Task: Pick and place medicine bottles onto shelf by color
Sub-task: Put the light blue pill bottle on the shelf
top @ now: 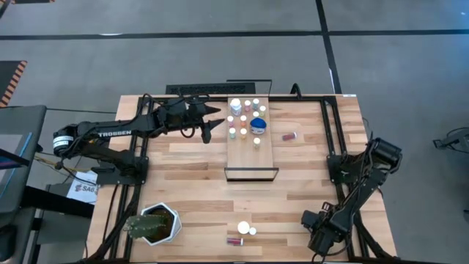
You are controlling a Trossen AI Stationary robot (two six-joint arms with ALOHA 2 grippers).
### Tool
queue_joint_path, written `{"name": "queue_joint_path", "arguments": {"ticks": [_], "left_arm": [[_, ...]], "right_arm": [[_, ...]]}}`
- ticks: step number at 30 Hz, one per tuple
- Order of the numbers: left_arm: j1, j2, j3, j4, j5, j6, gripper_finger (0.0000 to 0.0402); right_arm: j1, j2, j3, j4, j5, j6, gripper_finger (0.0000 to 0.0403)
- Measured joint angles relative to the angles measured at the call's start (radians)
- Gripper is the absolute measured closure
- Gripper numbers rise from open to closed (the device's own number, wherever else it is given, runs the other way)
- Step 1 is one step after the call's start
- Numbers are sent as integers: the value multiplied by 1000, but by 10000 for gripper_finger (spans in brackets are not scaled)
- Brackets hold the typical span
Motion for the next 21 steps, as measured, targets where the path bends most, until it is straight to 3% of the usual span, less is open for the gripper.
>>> {"name": "queue_joint_path", "arguments": {"ticks": [15, 21], "left_arm": [[0, 0, 0, -18, 32, 0, 205], [-1, 0, 0, -15, 36, 0, 205]], "right_arm": [[-22, -33, -8, 43, 9, 23, 297], [-25, -160, -7, -46, 154, 134, 296]]}}
